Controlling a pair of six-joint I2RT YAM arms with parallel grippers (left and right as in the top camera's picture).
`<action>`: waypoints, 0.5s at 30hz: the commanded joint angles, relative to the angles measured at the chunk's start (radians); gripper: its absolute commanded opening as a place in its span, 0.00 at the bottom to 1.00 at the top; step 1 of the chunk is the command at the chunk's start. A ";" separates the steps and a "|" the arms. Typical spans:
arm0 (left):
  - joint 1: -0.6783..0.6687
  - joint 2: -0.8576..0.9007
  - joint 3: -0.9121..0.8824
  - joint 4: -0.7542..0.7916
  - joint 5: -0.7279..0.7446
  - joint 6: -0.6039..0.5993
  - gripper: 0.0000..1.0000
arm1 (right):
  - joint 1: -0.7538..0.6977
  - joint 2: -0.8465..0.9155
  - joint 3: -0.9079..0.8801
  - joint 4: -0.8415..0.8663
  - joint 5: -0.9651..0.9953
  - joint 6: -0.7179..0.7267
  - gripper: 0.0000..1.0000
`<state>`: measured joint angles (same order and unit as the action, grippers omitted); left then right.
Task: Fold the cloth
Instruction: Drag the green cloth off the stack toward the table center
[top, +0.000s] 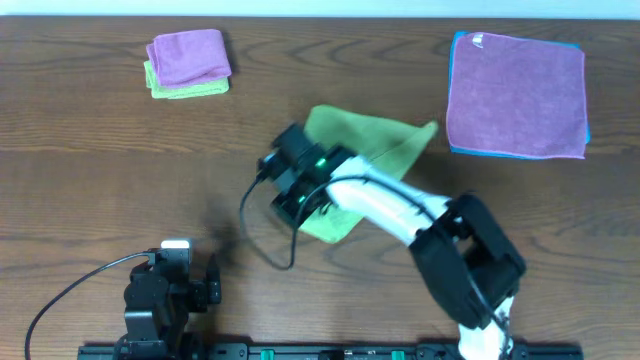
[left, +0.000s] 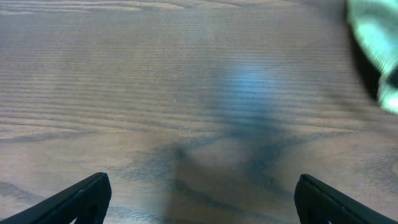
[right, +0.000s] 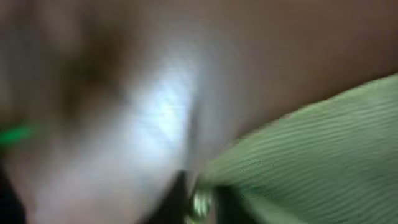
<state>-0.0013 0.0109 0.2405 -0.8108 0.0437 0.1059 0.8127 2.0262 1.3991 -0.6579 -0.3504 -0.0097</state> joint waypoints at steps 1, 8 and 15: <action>0.001 -0.007 -0.012 -0.005 -0.018 0.010 0.95 | 0.066 -0.021 -0.006 0.013 0.017 0.042 0.40; 0.001 -0.007 -0.012 -0.005 -0.018 0.010 0.95 | 0.073 -0.040 -0.005 0.038 0.058 0.194 0.56; 0.001 -0.007 -0.012 -0.005 -0.018 0.010 0.95 | 0.032 -0.116 -0.005 0.026 0.217 0.279 0.56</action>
<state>-0.0013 0.0109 0.2405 -0.8108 0.0437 0.1059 0.8669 1.9747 1.3975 -0.6258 -0.2306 0.1970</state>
